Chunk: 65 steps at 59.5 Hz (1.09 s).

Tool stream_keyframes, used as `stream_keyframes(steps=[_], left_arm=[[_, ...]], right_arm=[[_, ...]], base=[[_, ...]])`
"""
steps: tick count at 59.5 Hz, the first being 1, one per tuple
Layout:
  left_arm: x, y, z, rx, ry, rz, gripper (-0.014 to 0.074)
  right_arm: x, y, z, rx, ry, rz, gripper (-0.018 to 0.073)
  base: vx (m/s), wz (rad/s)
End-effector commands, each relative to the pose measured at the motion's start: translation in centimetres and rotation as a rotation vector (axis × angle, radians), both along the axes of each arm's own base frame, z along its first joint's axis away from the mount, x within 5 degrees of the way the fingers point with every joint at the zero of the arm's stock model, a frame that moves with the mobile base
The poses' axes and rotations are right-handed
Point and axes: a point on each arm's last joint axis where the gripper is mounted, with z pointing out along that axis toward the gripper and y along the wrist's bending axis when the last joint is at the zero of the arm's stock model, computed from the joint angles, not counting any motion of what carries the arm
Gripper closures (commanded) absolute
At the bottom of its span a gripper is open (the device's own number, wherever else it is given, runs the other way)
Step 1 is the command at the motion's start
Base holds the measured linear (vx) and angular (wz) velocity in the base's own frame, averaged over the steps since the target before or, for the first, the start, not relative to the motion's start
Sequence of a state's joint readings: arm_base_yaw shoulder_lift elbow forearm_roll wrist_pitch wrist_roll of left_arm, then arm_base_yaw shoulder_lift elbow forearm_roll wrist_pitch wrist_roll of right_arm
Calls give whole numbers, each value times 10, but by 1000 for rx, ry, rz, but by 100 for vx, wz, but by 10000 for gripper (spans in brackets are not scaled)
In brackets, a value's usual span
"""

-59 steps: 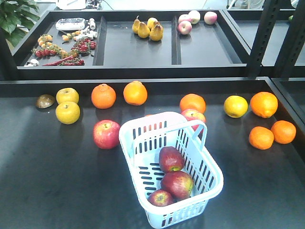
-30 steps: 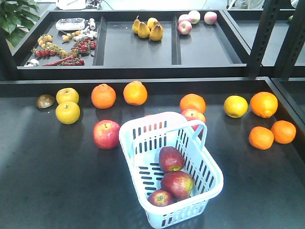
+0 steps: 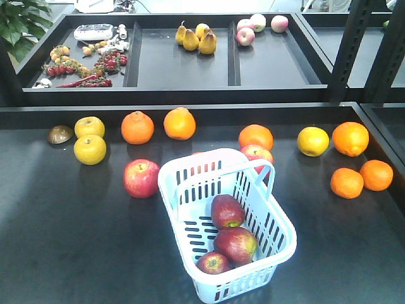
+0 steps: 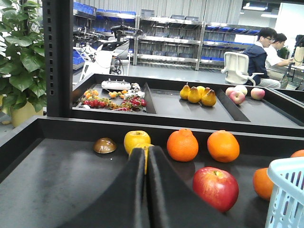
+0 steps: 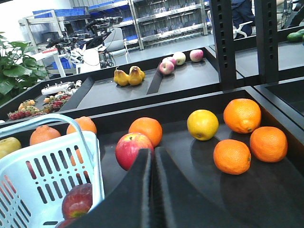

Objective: Pick three apples into basket with both arms

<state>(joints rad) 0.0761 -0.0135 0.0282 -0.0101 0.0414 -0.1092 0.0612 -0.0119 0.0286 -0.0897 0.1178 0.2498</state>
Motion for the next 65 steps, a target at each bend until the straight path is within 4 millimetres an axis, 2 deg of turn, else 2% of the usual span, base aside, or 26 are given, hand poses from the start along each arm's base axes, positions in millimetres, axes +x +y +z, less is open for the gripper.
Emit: stream_keyframes(steps=[1, 65], left_arm=[[-3, 0, 16, -5, -112, 2, 603], [-3, 0, 16, -5, -112, 2, 603]], right_arm=[[0, 0, 3, -9, -74, 0, 565], [0, 0, 3, -9, -74, 0, 565]], base=[[0, 0], [0, 0]])
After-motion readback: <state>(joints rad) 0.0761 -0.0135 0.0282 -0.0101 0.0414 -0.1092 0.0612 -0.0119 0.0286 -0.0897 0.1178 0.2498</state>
